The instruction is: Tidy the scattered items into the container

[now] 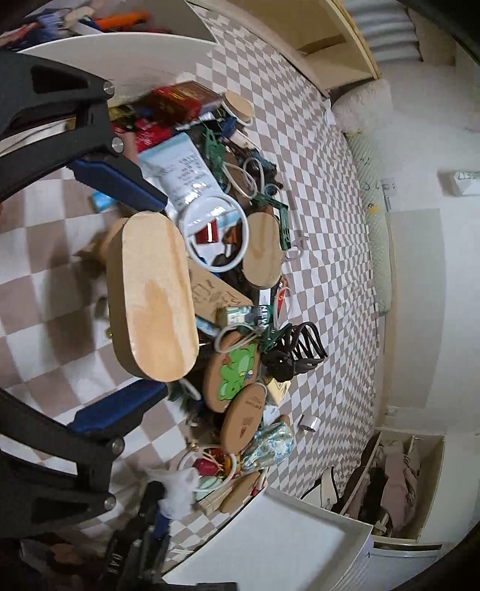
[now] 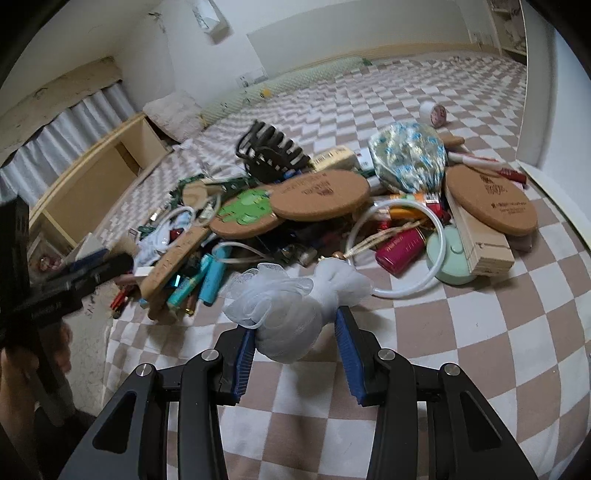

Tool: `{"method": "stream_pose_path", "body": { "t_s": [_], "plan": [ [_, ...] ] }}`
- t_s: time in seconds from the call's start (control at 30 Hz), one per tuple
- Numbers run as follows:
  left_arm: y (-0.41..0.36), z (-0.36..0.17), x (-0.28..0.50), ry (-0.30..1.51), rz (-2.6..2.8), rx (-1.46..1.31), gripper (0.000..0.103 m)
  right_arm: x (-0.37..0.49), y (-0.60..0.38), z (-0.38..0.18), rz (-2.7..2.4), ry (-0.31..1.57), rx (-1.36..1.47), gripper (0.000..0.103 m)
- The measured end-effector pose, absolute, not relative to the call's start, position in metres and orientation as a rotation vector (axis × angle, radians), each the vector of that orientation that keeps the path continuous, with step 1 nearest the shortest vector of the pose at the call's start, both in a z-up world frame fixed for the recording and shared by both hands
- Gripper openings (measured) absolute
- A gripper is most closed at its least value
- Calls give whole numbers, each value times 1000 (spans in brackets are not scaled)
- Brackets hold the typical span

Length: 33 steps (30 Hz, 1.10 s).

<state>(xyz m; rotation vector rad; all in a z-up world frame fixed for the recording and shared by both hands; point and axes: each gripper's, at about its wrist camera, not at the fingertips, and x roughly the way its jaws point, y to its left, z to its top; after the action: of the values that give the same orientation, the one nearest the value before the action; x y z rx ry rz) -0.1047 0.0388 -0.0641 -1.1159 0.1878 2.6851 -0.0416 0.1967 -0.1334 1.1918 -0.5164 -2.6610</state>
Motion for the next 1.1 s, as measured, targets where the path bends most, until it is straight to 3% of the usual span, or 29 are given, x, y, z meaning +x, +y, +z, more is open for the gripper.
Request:
{"method": "stream_pose_path", "body": {
  "t_s": [0.43, 0.8, 1.1],
  "plan": [
    [26, -49, -44, 157, 2745, -1011, 92, -6, 178, -126, -2679, -483, 1182, 43],
    [2, -8, -5, 72, 2798, -924, 92, 12, 147, -85, -2656, -452, 1046, 43],
    [-42, 17, 6, -8, 2882, -854, 82, 2, 108, -56, -2616, -392, 959, 43]
  ]
}}
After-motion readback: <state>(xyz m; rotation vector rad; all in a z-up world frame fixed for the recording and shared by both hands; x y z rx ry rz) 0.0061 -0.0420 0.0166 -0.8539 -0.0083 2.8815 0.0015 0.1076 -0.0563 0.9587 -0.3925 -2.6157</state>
